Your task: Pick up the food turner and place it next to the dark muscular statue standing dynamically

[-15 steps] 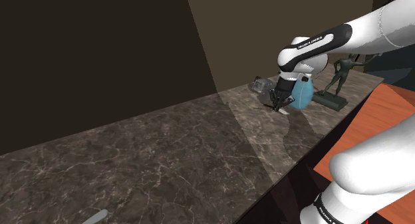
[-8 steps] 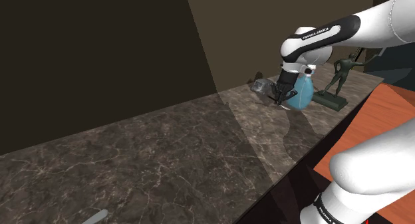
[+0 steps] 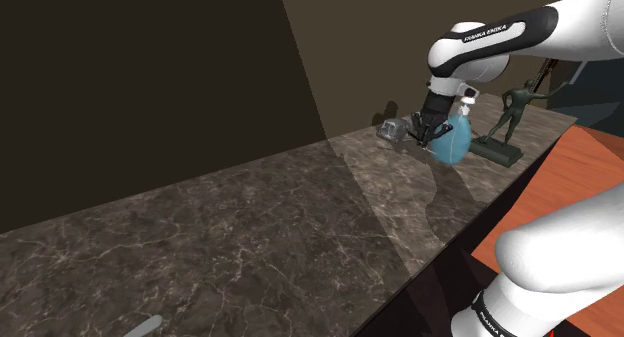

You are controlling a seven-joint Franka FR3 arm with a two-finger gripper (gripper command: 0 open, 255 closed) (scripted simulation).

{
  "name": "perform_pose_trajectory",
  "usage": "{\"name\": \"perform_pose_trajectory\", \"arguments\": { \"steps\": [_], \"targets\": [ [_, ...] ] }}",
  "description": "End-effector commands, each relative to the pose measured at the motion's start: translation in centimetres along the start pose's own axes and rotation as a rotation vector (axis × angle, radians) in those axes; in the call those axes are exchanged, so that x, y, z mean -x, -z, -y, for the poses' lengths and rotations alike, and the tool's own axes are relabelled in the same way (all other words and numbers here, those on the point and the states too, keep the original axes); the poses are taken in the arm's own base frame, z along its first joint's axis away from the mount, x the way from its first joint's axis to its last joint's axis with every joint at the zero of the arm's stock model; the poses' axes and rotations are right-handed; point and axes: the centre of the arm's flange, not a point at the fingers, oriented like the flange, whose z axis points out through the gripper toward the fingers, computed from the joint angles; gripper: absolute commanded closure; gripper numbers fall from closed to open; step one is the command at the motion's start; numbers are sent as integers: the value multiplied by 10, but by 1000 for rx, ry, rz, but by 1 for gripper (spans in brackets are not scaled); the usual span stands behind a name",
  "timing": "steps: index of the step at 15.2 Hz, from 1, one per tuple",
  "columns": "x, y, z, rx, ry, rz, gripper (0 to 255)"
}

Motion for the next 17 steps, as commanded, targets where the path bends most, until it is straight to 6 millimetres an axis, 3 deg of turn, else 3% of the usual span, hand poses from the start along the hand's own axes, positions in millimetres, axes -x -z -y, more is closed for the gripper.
{"name": "perform_pose_trajectory", "arguments": {
  "steps": [1, 17],
  "targets": [
    [0, 12, 0, 0, 0, 0, 255],
    [6, 96, 0, 0, 0, 0, 255]
  ]
}}
